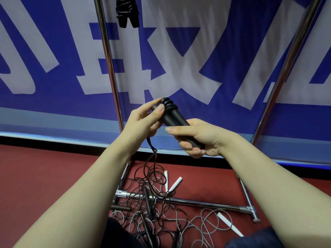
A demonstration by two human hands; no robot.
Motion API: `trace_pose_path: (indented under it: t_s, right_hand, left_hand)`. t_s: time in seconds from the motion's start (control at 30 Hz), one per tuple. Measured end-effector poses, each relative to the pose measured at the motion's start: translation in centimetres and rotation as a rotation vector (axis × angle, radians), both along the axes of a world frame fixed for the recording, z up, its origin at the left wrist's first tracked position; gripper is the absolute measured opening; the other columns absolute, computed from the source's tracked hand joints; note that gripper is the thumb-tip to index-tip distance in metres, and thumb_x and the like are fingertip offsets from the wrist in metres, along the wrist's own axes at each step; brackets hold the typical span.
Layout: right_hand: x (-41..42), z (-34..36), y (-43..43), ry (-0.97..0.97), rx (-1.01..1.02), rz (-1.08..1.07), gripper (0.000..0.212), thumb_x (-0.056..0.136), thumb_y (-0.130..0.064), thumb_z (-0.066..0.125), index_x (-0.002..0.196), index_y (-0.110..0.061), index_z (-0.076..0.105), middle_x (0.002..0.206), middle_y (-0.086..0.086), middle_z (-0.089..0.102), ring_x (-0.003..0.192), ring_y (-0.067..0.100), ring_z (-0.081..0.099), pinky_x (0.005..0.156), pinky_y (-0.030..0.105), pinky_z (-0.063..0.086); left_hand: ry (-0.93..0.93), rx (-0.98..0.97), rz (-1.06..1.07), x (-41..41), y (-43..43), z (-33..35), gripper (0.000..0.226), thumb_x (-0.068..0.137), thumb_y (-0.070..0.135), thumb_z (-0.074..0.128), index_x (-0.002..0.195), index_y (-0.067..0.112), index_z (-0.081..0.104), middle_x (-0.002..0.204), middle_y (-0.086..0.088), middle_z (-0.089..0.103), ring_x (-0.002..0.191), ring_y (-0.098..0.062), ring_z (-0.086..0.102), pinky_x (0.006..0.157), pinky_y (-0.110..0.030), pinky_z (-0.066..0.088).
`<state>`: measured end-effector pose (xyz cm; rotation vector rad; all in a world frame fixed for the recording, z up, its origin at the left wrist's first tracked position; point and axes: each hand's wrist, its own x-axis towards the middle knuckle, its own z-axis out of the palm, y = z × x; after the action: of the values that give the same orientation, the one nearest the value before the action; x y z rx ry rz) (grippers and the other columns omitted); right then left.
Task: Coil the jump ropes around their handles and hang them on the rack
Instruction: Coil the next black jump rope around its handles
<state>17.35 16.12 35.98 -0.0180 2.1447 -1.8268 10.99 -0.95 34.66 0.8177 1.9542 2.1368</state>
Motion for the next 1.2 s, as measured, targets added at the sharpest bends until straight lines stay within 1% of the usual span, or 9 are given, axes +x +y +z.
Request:
trace_pose_path:
  t_s: [0.17, 0.4, 0.47, 0.53, 0.7, 0.77, 0.93, 1.07, 1.2]
  right_hand:
    - [0.3, 0.1, 0.7, -0.014, -0.006, 0.015, 0.03, 0.084, -0.03, 0.068, 0.075, -0.011, 0.047, 0.048, 0.004, 0.042, 0.031, 0.011, 0.032, 0.035, 0.015, 0.021]
    - [0.5, 0.5, 0.4, 0.022, 0.013, 0.03, 0.03, 0.094, -0.023, 0.061, 0.077, -0.012, 0.039, 0.046, 0.002, 0.039, 0.031, 0.011, 0.029, 0.036, 0.016, 0.019]
    - [0.5, 0.7, 0.2, 0.026, 0.022, 0.045, 0.028, 0.094, -0.02, 0.06, 0.079, -0.013, 0.039, 0.047, 0.002, 0.039, 0.031, 0.012, 0.028, 0.036, 0.016, 0.018]
    - [0.5, 0.7, 0.0, 0.033, 0.035, 0.052, 0.027, 0.094, -0.019, 0.06, 0.079, -0.013, 0.039, 0.047, 0.002, 0.039, 0.031, 0.012, 0.028, 0.036, 0.017, 0.018]
    - [0.2, 0.8, 0.2, 0.037, 0.117, 0.086, 0.027, 0.094, -0.018, 0.063, 0.081, -0.013, 0.04, 0.049, 0.005, 0.039, 0.031, 0.013, 0.03, 0.036, 0.016, 0.021]
    - [0.1, 0.6, 0.2, 0.019, 0.169, 0.111, 0.027, 0.093, -0.018, 0.064, 0.082, -0.013, 0.04, 0.049, 0.005, 0.039, 0.032, 0.014, 0.03, 0.038, 0.017, 0.021]
    - [0.1, 0.3, 0.2, 0.006, 0.244, 0.136, 0.024, 0.092, -0.017, 0.065, 0.085, -0.013, 0.043, 0.049, 0.005, 0.039, 0.035, 0.014, 0.03, 0.04, 0.02, 0.021]
    - [0.0, 0.5, 0.3, 0.06, 0.262, 0.083, 0.023, 0.091, -0.016, 0.066, 0.083, -0.013, 0.045, 0.049, 0.006, 0.04, 0.036, 0.015, 0.032, 0.04, 0.02, 0.023]
    - [0.0, 0.3, 0.2, 0.068, 0.281, 0.058, 0.019, 0.092, -0.018, 0.066, 0.083, -0.014, 0.05, 0.05, 0.006, 0.04, 0.037, 0.016, 0.033, 0.039, 0.019, 0.024]
  left_hand:
    - [0.067, -0.036, 0.036, 0.4, 0.6, -0.1, 0.029, 0.098, 0.03, 0.055, 0.122, 0.017, 0.063, 0.06, 0.014, 0.053, 0.051, -0.005, 0.038, 0.05, -0.019, 0.031]
    - [0.016, 0.021, 0.023, 0.6, 0.3, 0.6, 0.02, 0.093, 0.03, 0.059, 0.112, 0.026, 0.065, 0.067, 0.011, 0.065, 0.069, -0.013, 0.061, 0.048, -0.013, 0.034]
    - [-0.004, 0.02, 0.017, 0.8, 0.2, 1.0, 0.013, 0.099, 0.02, 0.053, 0.111, 0.019, 0.058, 0.055, 0.011, 0.058, 0.047, -0.004, 0.054, 0.044, -0.012, 0.031]
    - [-0.083, 0.051, 0.047, 0.7, 0.4, 1.3, 0.016, 0.1, 0.028, 0.047, 0.106, 0.02, 0.06, 0.051, 0.01, 0.049, 0.038, -0.004, 0.045, 0.041, -0.013, 0.031]
    - [-0.15, -0.067, 0.213, 0.3, 1.0, 1.3, 0.03, 0.1, 0.047, 0.04, 0.094, 0.029, 0.062, 0.057, 0.005, 0.051, 0.052, -0.014, 0.05, 0.051, -0.022, 0.034]
    - [-0.174, -0.127, 0.181, 0.2, 0.9, 1.1, 0.033, 0.099, 0.051, 0.042, 0.096, 0.026, 0.062, 0.058, 0.0, 0.056, 0.055, -0.02, 0.049, 0.052, -0.025, 0.03]
    - [-0.288, -0.119, 0.067, 0.3, 0.5, 0.7, 0.033, 0.094, 0.045, 0.053, 0.078, 0.016, 0.059, 0.05, 0.0, 0.045, 0.044, -0.014, 0.036, 0.042, -0.021, 0.024]
    - [-0.367, 0.025, -0.088, 0.6, 1.2, 0.5, 0.033, 0.087, 0.045, 0.058, 0.099, 0.014, 0.064, 0.056, 0.001, 0.043, 0.046, -0.012, 0.022, 0.048, -0.025, 0.015]
    - [-0.396, -0.01, -0.144, 0.7, 1.3, 0.4, 0.032, 0.087, 0.04, 0.059, 0.106, 0.015, 0.064, 0.058, 0.002, 0.044, 0.045, -0.01, 0.023, 0.044, -0.021, 0.02]
